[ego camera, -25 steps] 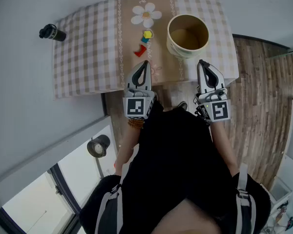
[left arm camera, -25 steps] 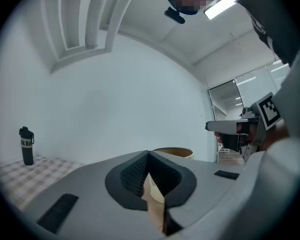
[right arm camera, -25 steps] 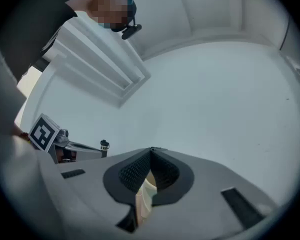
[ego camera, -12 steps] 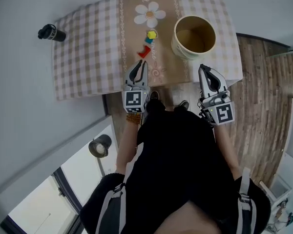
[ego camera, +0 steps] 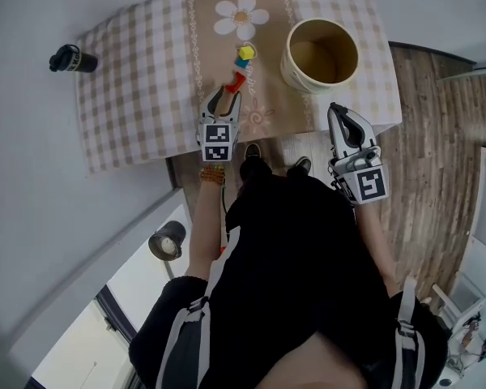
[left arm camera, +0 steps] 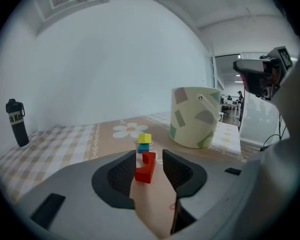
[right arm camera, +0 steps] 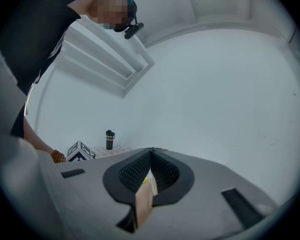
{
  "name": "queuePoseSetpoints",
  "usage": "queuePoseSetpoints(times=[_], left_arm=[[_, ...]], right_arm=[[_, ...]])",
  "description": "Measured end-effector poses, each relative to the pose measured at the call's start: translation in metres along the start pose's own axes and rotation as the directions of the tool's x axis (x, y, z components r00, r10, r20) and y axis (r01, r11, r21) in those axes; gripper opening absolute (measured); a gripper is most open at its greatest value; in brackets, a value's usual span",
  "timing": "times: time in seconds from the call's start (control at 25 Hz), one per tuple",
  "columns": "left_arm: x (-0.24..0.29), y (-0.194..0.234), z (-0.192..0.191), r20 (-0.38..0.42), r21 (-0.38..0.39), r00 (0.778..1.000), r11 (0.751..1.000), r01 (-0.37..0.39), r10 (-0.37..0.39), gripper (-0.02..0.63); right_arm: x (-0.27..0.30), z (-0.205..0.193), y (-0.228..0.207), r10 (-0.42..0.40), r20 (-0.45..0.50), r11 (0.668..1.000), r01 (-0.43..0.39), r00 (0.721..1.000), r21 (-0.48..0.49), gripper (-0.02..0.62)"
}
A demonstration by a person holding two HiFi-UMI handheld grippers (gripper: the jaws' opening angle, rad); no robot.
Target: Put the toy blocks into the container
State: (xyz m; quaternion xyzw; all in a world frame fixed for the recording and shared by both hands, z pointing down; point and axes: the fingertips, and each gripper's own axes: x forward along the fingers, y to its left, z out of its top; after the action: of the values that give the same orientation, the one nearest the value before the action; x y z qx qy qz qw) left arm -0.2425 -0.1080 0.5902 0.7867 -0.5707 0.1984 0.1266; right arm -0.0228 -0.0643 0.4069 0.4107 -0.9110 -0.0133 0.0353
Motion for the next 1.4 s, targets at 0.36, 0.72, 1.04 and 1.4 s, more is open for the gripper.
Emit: queuePoseSetpoints(times=[0.36,0.72,1.04,1.4], left_arm=[[0.037,0.009,-0.033,-0.149,-0.017,0.986,0.997,0.075,-0.076,0.215],[0.045,0.011,-0.046,-0.212,-0.028,0.974,0.997,0.072,-0.076,0.169],[0.043,0.012,-0.045,-0.194,-0.009,0.979,0.998,0.069,-0.070,0.140],[0.035,0.003,-0.037,-0.155,-0.019,0.985,0.997,0.078,-0.080,0.138]], right_arm=[[0.013,-0.009,-0.012,-0.022,-0.029,1.000,0.022,0.999,0.014,0.006],[0.023,-0.011,-0.014,-0.016,-0.033,1.000,0.017,0.999,0.023,0.006],[0.019,-0.016,-0.012,-0.020,-0.030,0.999,0.021,0.999,0.037,0.006],[0.004,-0.027,-0.025,-0.066,-0.057,0.996,0.069,0.996,0.058,0.006]])
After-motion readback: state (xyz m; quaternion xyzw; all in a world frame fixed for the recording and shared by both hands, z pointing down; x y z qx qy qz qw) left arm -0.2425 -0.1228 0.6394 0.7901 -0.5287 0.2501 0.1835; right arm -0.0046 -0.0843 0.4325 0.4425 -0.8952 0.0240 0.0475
